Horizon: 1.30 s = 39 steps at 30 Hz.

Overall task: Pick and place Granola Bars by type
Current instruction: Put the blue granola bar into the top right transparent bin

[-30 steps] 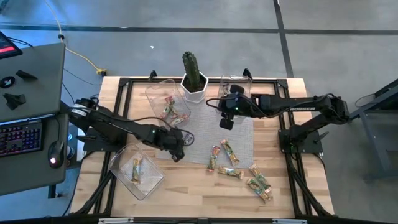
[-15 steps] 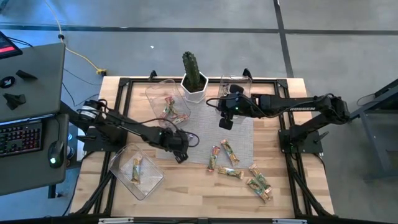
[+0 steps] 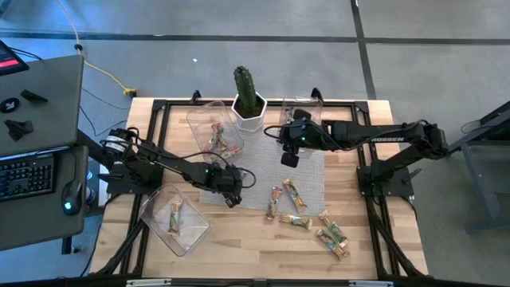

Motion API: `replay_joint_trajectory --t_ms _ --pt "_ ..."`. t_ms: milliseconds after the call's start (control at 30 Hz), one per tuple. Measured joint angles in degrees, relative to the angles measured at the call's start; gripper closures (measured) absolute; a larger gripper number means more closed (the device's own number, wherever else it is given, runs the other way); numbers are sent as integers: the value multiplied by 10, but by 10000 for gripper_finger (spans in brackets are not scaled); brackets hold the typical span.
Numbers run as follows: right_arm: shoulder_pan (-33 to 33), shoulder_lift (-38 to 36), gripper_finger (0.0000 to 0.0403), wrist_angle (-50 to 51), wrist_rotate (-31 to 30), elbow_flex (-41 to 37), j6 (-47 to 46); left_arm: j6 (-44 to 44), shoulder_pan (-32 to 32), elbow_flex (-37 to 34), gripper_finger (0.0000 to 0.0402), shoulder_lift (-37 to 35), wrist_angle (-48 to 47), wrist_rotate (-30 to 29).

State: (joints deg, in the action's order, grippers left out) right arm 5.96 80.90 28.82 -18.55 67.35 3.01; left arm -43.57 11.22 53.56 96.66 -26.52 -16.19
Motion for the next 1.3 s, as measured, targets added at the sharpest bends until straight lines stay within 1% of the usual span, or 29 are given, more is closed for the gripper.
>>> replay_joint_trajectory --t_ms 100,267,500,600,733,833,900,1167,1300 --pt "0 0 261 0 -1 0 0 3 0 0 298 0 0 0" --pt "0 0 261 0 -1 0 0 50 0 0 298 0 0 9" --pt "0 0 261 0 2 0 0 74 0 0 295 0 0 22" --pt "0 0 260 0 5 0 0 89 0 0 279 0 0 24" --pt "0 0 261 0 5 0 -1 113 0 0 240 0 -1 24" --pt "0 0 261 0 5 0 -14 109 0 0 213 0 0 24" --pt "0 0 261 0 5 0 -16 105 0 0 203 0 5 27" --pt "0 0 260 -1 5 0 -16 102 0 0 198 0 10 30" --pt "0 0 260 -1 5 0 -15 99 0 0 202 0 32 52"
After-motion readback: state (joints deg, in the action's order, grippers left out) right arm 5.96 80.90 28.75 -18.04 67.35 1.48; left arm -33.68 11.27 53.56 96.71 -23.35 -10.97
